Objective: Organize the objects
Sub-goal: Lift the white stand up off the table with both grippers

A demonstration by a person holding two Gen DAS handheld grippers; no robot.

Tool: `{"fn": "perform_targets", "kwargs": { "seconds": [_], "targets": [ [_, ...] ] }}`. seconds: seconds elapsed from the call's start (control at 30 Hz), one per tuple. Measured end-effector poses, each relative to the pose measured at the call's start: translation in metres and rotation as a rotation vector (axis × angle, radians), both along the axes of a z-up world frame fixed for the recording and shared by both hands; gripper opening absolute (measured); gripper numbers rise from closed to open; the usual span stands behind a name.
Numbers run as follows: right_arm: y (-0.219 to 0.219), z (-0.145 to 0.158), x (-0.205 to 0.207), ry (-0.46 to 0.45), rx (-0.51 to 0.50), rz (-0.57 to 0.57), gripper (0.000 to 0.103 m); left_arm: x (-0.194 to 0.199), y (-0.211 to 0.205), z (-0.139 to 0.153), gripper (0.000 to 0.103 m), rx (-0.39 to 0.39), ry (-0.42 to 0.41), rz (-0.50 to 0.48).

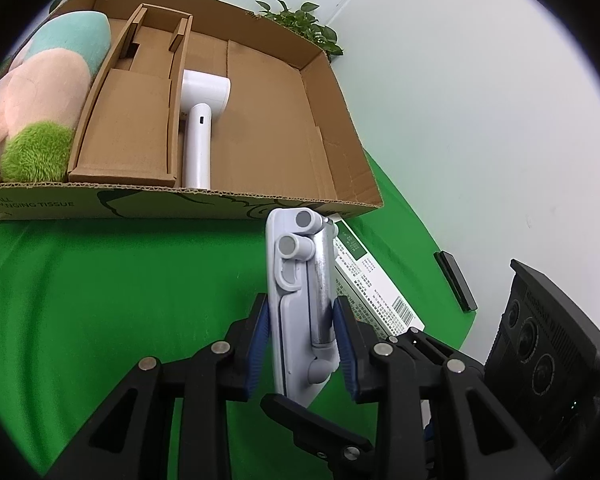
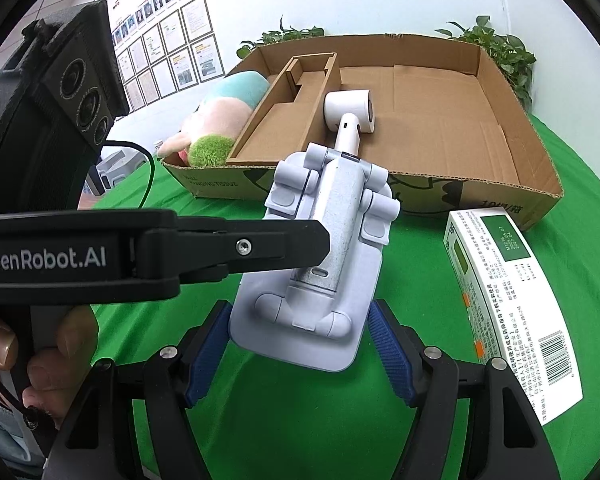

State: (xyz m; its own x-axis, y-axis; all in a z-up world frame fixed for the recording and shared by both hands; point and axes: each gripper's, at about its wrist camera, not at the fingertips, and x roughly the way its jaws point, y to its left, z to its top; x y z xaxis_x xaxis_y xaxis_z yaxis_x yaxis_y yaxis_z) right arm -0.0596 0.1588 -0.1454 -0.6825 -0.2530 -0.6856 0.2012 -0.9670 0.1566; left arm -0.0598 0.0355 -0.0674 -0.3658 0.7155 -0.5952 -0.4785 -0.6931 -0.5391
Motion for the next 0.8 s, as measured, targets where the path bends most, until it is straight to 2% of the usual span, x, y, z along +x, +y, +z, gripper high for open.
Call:
{"fn": "perform_targets", "kwargs": {
  "seconds": [0.5, 0.8],
  "targets": [
    [0.007, 0.018, -0.010, 0.036, -0.003, -0.002, 0.067, -0.014, 0.005, 0.022, 0.030, 0.008, 0.048, 0.001],
    [0.013, 0.032, -0.033, 0.053, 0.001, 0.013, 0.067, -0.036, 0.007, 0.035, 0.030, 0.026, 0.064, 0.014]
  ]
}}
